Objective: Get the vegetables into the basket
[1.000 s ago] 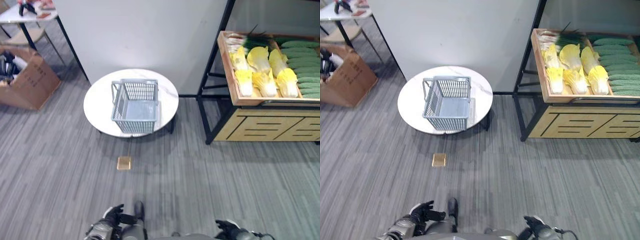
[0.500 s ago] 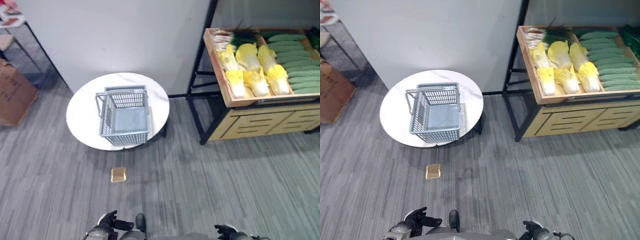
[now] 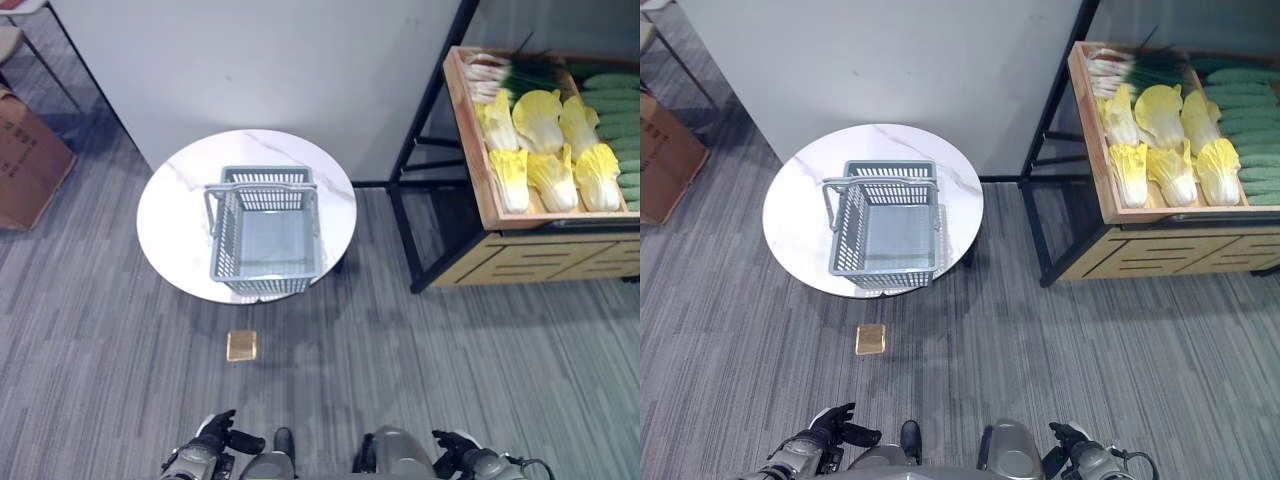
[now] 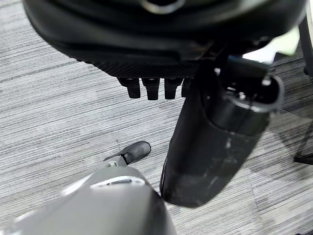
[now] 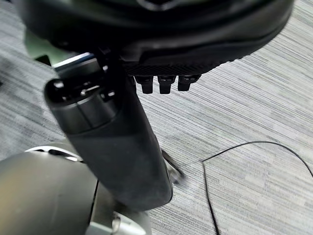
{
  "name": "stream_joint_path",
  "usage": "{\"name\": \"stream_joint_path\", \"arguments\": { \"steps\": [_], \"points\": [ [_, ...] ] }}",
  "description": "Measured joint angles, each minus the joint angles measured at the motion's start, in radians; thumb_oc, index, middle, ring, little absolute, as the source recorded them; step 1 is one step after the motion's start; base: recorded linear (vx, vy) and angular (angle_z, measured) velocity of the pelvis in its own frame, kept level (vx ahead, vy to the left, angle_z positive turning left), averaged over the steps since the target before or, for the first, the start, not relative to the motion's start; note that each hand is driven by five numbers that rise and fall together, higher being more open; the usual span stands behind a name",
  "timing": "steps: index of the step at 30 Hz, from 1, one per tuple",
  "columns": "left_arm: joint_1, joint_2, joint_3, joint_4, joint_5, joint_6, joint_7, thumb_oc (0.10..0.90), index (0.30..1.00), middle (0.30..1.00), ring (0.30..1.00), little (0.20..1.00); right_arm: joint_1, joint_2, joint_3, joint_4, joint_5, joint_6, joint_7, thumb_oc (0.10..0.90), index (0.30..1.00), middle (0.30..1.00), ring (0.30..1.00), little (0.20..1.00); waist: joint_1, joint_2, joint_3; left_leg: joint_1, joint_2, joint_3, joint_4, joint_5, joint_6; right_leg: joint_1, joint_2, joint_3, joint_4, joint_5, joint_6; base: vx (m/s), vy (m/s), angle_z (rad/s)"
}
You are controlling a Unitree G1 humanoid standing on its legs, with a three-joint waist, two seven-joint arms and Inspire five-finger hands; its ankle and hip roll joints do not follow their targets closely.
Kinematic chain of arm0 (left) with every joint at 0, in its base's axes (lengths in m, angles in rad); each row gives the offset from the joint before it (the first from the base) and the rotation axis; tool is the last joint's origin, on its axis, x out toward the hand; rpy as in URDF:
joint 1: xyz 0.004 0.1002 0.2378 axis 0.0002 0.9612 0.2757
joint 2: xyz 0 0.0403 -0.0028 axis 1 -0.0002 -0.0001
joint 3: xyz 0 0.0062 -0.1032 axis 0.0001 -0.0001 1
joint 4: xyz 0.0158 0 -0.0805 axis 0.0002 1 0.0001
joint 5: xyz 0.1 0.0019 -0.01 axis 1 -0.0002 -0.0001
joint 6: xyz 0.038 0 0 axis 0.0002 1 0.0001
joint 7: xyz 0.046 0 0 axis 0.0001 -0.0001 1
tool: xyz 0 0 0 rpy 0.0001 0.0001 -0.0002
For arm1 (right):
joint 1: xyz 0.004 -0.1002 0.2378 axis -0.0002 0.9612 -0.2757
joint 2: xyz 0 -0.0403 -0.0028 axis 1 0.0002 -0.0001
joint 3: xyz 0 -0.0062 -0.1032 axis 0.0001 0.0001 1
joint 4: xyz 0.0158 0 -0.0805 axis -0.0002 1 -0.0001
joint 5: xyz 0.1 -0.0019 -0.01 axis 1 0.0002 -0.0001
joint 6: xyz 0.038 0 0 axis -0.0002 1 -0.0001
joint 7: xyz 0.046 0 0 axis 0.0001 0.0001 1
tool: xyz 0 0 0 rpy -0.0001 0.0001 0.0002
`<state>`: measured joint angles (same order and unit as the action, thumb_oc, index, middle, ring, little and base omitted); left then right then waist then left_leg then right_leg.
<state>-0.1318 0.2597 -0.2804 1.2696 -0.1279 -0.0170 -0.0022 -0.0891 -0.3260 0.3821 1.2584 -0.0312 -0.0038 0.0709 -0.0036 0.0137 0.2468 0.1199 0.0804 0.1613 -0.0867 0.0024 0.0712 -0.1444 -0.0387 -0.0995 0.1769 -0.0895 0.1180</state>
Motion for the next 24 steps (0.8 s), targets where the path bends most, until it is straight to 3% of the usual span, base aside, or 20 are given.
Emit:
{"name": "stream_joint_path", "arguments": {
  "steps": [1, 2, 3, 5, 6, 9, 10, 14, 16, 17, 21, 24],
  "points": [
    [0.0, 0.002, -0.001, 0.0, 0.002, 0.0, -0.001, 0.9, 1.0, 1.0, 1.0, 1.0, 0.009, 0.009, -0.001, 0.0, 0.002, 0.002, 0.002, 0.9, 1.0, 1.0, 1.0, 1.0, -0.013, -0.016, -0.004, 0.009, -0.016, -0.014, -0.001, -0.002, -0.003, 0.014, -0.006, 0.039, -0.095, 0.077, 0.003, 0.13, -0.016, 0.48],
    [0.008, -0.003, 0.001, -0.003, 0.003, -0.003, -0.001, 0.9, 1.0, 1.0, 1.0, 1.0, 0.032, 0.019, -0.001, 0.002, 0.002, 0.002, 0.005, 0.9, 1.0, 1.0, 1.0, 1.0, -0.015, -0.034, 0.0, 0.049, -0.041, -0.025, 0.0, -0.019, -0.03, 0.058, -0.028, 0.038, -0.126, 0.189, -0.027, 0.07, -0.024, 0.42],
    [0.03, -0.019, -0.002, -0.013, 0.005, -0.01, -0.002, 0.9, 1.0, 1.0, 1.0, 1.0, 0.03, 0.017, 0.004, 0.005, -0.001, 0.007, 0.005, 0.9, 1.0, 1.0, 1.0, 1.0, -0.009, -0.012, -0.014, 0.06, -0.021, -0.017, 0.0, -0.028, -0.049, 0.072, -0.009, 0.031, -0.128, 0.197, -0.015, 0.09, -0.049, 0.23],
    [0.049, -0.034, -0.001, -0.02, 0.005, -0.017, -0.004, 0.9, 1.0, 1.0, 1.0, 1.0, 0.041, 0.004, 0.025, -0.004, -0.005, 0.011, 0.004, 0.9, 1.0, 1.0, 1.0, 1.0, -0.01, -0.008, -0.038, 0.054, -0.011, -0.014, -0.001, -0.034, -0.055, 0.081, -0.001, 0.025, -0.148, 0.19, -0.023, 0.08, -0.071, 0.11],
    [0.053, -0.048, 0.0, -0.026, 0.005, -0.017, -0.01, 0.9, 1.0, 1.0, 1.0, 1.0, 0.045, -0.021, 0.017, -0.037, -0.002, 0.016, 0.006, 0.9, 1.0, 1.0, 1.0, 1.0, -0.013, 0.017, -0.053, 0.046, 0.011, -0.015, -0.001, -0.046, -0.082, 0.082, 0.021, 0.012, -0.165, 0.194, -0.028, 0.07, -0.088, 0.13],
    [0.079, -0.037, 0.023, -0.066, 0.0, -0.007, -0.01, 0.9, 1.0, 1.0, 1.0, 1.0, 0.054, -0.054, 0.012, -0.169, 0.01, 0.037, 0.002, 0.9, 1.0, 1.0, 1.0, 1.0, -0.013, -0.001, -0.061, 0.044, 0.016, -0.015, -0.001, -0.044, -0.093, 0.094, 0.032, 0.015, -0.197, 0.21, -0.049, 0.06, -0.101, -0.03],
    [0.108, -0.029, 0.038, -0.106, -0.006, -0.005, -0.012, 0.9, 1.0, 1.0, 1.0, 1.0, 0.067, -0.1, 0.012, -0.324, 0.011, 0.041, 0.001, 0.9, 1.0, 1.0, 1.0, 1.0, -0.016, -0.007, -0.065, 0.04, 0.013, -0.012, 0.0, -0.044, -0.096, 0.094, 0.032, 0.018, -0.213, 0.22, -0.058, 0.02, -0.057, -0.08],
    [0.142, -0.024, 0.046, -0.134, -0.02, -0.001, -0.019, 0.9, 1.0, 1.0, 1.0, 1.0, 0.025, -0.157, -0.05, -0.586, 0.029, 0.046, -0.012, 0.9, 1.0, 1.0, 1.0, 1.0, -0.016, -0.01, -0.076, 0.038, 0.007, -0.009, 0.0, -0.039, -0.102, 0.096, 0.027, 0.026, -0.227, 0.235, -0.054, 0.03, -0.099, -0.05],
    [0.149, -0.025, 0.05, -0.127, -0.033, 0.001, -0.019, 0.9, 1.0, 1.0, 1.0, 1.0, -0.05, -0.194, -0.047, -0.664, 0.029, 0.011, -0.02, 0.9, 1.0, 1.0, 1.0, 1.0, -0.014, -0.014, -0.08, 0.038, 0.006, -0.004, 0.0, -0.038, -0.102, 0.096, 0.023, 0.035, -0.233, 0.243, -0.052, 0.02, -0.072, -0.07],
    [0.142, -0.025, 0.052, -0.123, -0.038, 0.006, -0.019, 0.9, 1.0, 1.0, 1.0, 1.0, -0.12, -0.238, -0.029, -0.724, 0.029, 0.027, -0.019, 0.9, 1.0, 1.0, 1.0, 1.0, -0.012, -0.015, -0.081, 0.038, 0.003, -0.003, 0.0, -0.034, -0.102, 0.094, 0.02, 0.037, -0.235, 0.245, -0.051, 0.01, -0.043, 0.01],
    [0.143, -0.026, 0.049, -0.117, -0.038, 0.013, -0.019, 0.9, 1.0, 1.0, 1.0, 1.0, -0.259, -0.29, -0.007, -0.816, 0.028, 0.027, -0.032, 0.9, 1.0, 1.0, 1.0, 1.0, -0.002, -0.018, -0.1, 0.031, 0.0, -0.009, 0.0, -0.03, -0.102, 0.096, 0.019, 0.032, -0.246, 0.254, -0.048, 0.02, -0.066, 0.03],
    [0.134, -0.026, 0.038, -0.106, -0.04, 0.014, -0.018, 0.9, 1.0, 1.0, 1.0, 1.0, -0.421, -0.339, 0.07, -0.868, 0.027, 0.016, -0.026, 0.9, 1.0, 1.0, 1.0, 1.0, 0.015, -0.019, -0.102, 0.025, 0.006, -0.013, 0.0, -0.025, -0.103, 0.1, 0.021, 0.025, -0.263, 0.266, -0.05, 0.01, -0.064, 0.03]
  ]
}}
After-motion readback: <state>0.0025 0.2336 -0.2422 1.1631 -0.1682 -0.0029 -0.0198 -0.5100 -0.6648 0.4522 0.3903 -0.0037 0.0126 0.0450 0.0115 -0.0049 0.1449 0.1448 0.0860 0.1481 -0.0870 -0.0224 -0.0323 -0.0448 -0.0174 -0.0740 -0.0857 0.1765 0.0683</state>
